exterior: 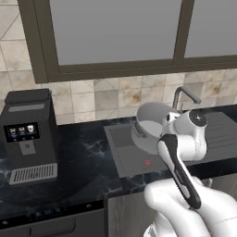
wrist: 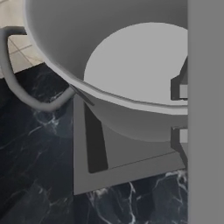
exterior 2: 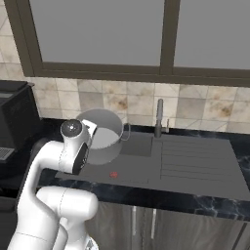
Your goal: Move the pot and pan from the stove into the sink.
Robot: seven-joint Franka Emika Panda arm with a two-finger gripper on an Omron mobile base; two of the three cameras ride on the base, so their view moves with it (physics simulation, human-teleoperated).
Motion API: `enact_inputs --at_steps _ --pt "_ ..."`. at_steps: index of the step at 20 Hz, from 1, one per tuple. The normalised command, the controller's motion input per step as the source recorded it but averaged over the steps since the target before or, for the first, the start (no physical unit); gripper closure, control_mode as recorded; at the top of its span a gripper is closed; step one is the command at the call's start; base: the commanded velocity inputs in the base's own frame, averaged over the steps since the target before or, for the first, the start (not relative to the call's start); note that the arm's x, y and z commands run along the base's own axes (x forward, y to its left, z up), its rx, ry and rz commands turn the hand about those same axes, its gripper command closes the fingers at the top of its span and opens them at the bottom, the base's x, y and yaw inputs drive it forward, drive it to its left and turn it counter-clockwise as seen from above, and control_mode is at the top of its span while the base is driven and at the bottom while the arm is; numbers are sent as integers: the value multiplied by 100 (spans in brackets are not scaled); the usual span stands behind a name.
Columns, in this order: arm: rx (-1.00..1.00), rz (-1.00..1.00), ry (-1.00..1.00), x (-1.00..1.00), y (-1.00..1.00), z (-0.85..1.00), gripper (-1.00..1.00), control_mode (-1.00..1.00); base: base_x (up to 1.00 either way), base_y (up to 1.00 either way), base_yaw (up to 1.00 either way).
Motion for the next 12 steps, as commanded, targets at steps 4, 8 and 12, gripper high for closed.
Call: enact_inputs --at_steps 4,8,12 --pt "0 0 -2 20 0 -36 100 -100 0 0 0" --pt "0 0 -2 23 0 -31 100 -100 0 0 0" --pt "0 0 -2 29 0 -30 100 -100 0 0 0"
